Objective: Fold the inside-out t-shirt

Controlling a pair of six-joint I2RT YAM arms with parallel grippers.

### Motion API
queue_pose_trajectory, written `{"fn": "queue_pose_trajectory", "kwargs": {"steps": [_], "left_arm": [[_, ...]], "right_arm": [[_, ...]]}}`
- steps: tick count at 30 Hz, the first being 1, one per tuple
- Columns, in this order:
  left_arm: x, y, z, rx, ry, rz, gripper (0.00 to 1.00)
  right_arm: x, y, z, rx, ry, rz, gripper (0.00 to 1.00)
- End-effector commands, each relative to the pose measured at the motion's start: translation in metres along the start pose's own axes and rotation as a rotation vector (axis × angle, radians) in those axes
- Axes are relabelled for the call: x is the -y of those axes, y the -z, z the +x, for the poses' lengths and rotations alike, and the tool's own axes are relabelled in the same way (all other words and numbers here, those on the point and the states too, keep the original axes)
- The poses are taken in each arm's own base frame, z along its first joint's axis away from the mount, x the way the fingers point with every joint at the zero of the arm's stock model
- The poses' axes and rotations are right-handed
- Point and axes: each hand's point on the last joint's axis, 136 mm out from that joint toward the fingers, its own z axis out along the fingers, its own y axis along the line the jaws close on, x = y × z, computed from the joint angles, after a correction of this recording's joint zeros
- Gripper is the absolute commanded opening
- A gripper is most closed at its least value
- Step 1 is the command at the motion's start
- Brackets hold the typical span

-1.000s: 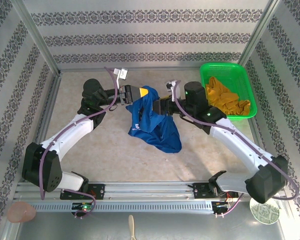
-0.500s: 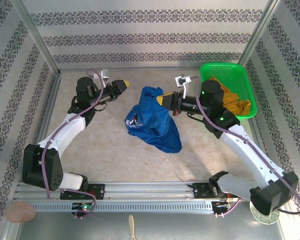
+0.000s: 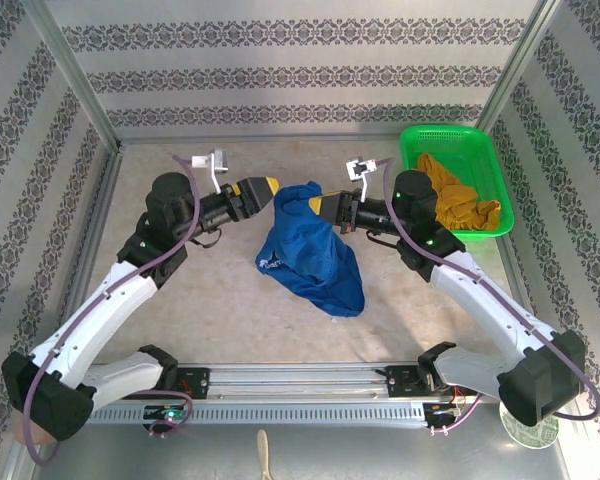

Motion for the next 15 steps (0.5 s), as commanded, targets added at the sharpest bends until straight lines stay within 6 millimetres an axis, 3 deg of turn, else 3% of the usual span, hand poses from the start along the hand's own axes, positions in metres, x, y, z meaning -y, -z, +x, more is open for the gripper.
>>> {"fn": "queue_pose_trajectory", "kwargs": {"steps": [1,7,15], "left_arm": [[-0.024,-0.008,0.021,-0.16,-0.224,-0.104,0.8],[-0.041,-0.014,0.032,-0.269,-0.434,-0.147,0.82],[-0.046,-0.033,0.04,-0.329,-0.443,-0.097,0.82]], "right_arm": [[-0.01,0.002,0.0,-0.018,0.044,-0.084,0.0],[-0.02,0.006,0.0,-0.06,0.055,-0.162,0.0],[-0.028,0.003,0.0,-0.09,0.058,-0.208,0.0]]}}
